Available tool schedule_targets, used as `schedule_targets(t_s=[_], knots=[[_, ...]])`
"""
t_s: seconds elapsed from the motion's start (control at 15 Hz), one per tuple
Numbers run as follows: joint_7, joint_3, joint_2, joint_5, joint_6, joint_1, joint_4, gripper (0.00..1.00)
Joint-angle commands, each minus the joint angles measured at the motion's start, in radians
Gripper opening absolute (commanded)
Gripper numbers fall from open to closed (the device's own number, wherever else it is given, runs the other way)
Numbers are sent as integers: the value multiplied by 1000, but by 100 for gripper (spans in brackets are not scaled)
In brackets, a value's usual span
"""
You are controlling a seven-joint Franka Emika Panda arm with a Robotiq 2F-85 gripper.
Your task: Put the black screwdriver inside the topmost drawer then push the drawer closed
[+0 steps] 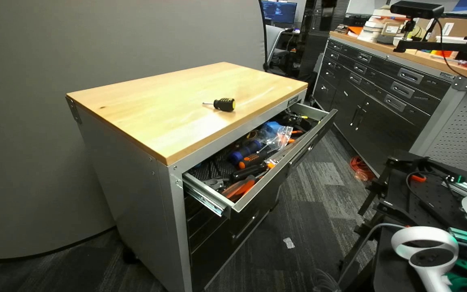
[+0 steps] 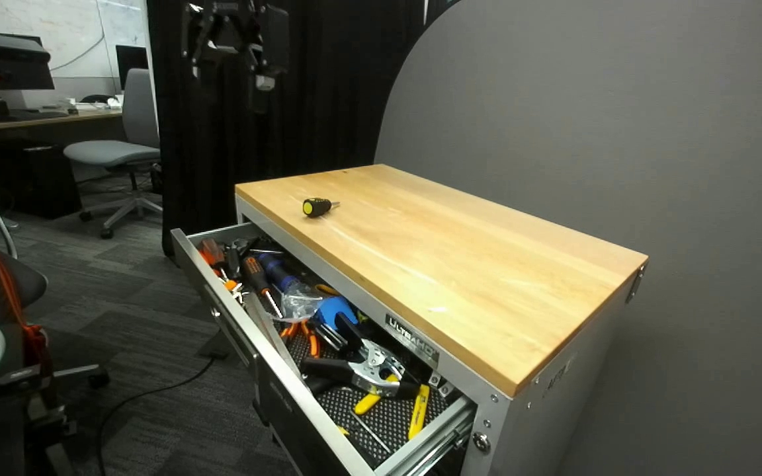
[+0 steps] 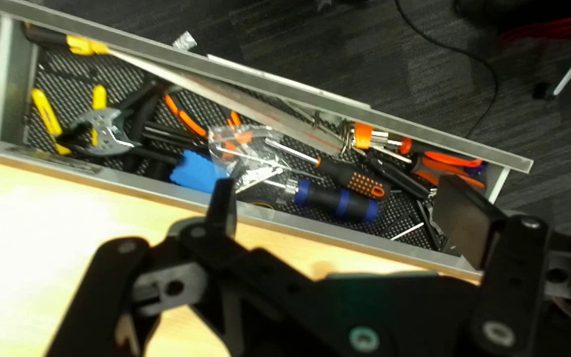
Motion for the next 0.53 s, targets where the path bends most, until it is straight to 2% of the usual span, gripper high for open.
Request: schedule_targets(t_s=[0.0,0.27,0.47], knots=[[-43,27,239,34,120,15,132,100],[-30,48,500,7,200,12,323,100],[-14,44,636,-4,210,9,468,100]])
